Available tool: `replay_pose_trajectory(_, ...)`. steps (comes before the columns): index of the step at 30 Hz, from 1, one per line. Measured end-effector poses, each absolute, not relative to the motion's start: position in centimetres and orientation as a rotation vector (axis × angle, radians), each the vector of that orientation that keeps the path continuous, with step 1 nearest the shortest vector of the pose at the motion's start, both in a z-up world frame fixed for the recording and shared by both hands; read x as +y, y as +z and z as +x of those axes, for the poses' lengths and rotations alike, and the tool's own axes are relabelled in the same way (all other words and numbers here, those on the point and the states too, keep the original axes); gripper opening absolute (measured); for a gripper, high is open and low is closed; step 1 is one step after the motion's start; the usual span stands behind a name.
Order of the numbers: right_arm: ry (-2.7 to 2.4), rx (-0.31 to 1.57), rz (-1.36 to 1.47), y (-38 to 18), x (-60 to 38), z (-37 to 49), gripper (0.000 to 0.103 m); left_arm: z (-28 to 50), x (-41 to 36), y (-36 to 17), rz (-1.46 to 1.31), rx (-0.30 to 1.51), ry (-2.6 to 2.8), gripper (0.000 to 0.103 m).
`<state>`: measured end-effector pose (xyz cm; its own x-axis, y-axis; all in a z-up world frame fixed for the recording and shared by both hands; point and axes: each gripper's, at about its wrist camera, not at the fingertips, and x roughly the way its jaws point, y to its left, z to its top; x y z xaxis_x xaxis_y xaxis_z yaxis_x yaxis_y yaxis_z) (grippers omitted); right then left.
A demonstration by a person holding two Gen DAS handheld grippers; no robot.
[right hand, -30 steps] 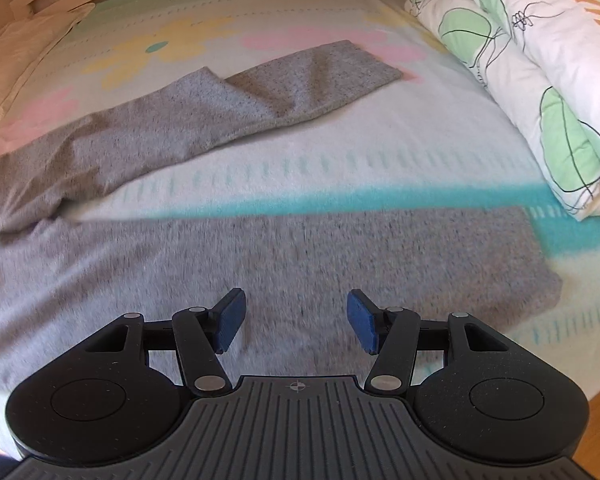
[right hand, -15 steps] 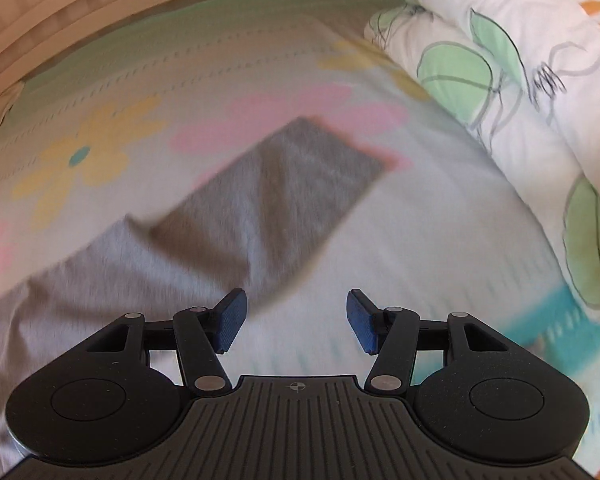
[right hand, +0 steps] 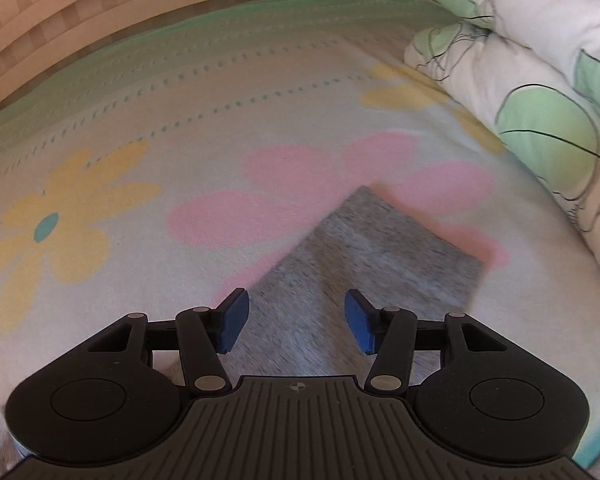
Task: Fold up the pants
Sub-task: 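Move the right gripper to the trouser leg cuff and close on it, then lift the cuff with the right gripper while the left gripper pinches the waistband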
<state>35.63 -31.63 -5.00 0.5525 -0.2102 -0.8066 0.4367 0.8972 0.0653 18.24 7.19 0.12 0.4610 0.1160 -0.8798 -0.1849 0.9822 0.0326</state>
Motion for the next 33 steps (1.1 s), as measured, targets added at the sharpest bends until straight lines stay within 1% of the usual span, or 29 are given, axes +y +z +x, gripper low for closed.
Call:
replay_pose_trajectory(5,-0.427,0.912,0.329,-7.3,-31.0,38.2,0.052,18.3,7.2,0.2,-0.09,1.085,0.174,0.069)
replay_pose_trajectory(9,-0.503,0.975,0.287,-9.6,-30.4,39.7,0.052,18.5,7.1,-0.1,-0.077,1.088,0.18,0.069)
replay_pose_trajectory(10,-0.503,0.955,0.252,-9.8,-30.1,39.6,0.046,18.5,7.2,-0.2,-0.076,1.091,0.183,0.069)
replay_pose_trajectory(11,-0.49,0.948,0.225,-9.8,-29.9,39.4,0.037,18.5,7.3,-0.4,-0.078,1.094,0.186,0.069)
replay_pose_trajectory(12,-0.459,0.944,0.209,-9.5,-29.7,39.1,0.014,18.5,7.4,-0.4,-0.08,1.097,0.19,0.069)
replay_pose_trajectory(13,-0.442,0.952,0.2,-9.2,-29.8,38.8,0.007,18.5,7.4,-0.5,-0.081,1.098,0.192,0.069)
replay_pose_trajectory(18,-0.463,0.942,0.223,-7.3,-32.8,34.5,0.006,18.4,7.5,-0.5,-0.067,1.089,0.206,0.069)
replay_pose_trajectory(21,-0.42,0.953,0.38,-6.4,-35.6,30.4,0.006,18.5,7.6,-0.5,-0.06,1.079,0.213,0.069)
replay_pose_trajectory(23,-0.387,0.976,0.427,-6.2,-36.4,27.7,0.006,18.5,7.6,-0.5,-0.056,1.073,0.22,0.069)
replay_pose_trajectory(28,-0.337,1.031,0.453,-7.2,-36.0,22.8,0.006,18.7,7.9,-0.4,-0.061,1.047,0.214,0.069)
replay_pose_trajectory(31,-0.337,1.05,0.489,-8.7,-35.8,21.7,0.006,19.5,8.8,-0.6,-0.081,1.051,0.2,0.07)
replay_pose_trajectory(33,-0.335,1.063,0.512,-9.6,-35.8,21.5,0.006,20.6,10.1,-0.6,-0.145,1.063,0.207,0.07)
